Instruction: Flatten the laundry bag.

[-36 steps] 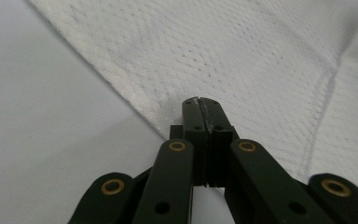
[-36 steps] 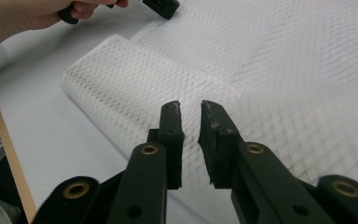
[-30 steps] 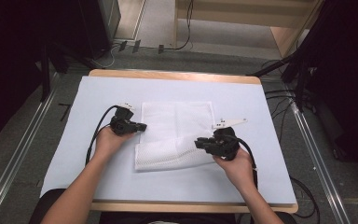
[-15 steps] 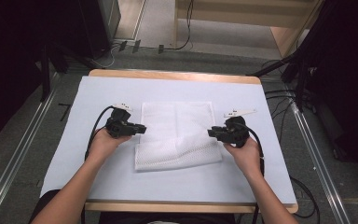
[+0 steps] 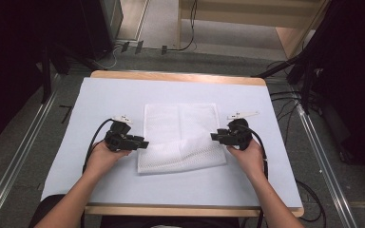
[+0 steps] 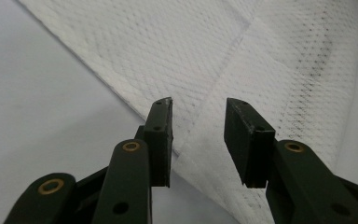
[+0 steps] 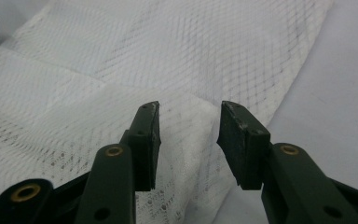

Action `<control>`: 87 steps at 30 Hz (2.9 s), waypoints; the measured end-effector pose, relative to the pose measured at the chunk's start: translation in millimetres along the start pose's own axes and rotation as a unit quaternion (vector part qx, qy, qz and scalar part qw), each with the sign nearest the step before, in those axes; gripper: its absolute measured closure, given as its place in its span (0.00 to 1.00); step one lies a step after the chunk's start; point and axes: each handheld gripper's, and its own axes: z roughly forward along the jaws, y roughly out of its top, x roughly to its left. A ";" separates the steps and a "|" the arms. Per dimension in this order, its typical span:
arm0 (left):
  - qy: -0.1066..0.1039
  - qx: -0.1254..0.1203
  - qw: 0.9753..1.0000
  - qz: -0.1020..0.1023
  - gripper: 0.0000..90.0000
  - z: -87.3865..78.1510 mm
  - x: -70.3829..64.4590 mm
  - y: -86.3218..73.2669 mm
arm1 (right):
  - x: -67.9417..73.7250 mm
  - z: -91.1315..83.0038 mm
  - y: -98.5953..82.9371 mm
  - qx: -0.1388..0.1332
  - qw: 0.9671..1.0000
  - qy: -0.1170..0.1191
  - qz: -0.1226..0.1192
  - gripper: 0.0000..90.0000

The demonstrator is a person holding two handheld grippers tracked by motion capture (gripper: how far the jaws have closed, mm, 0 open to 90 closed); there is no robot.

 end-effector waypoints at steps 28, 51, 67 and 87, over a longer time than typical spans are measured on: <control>0.083 -0.022 0.996 -0.006 0.77 20.1 20.9 16.9 | -29.3 31.2 8.4 0.017 0.998 -0.056 0.014 0.75; 0.067 -0.048 0.995 -0.052 1.00 13.3 48.7 43.2 | -33.9 37.7 33.2 0.010 0.997 -0.059 0.041 0.99; 0.071 -0.077 0.992 -0.071 0.83 3.1 72.4 53.6 | -43.1 51.3 54.9 0.002 0.997 -0.041 0.060 0.82; 0.059 -0.026 0.997 -0.032 0.71 10.6 42.5 20.6 | -16.0 54.9 40.7 0.027 0.999 -0.010 0.025 0.71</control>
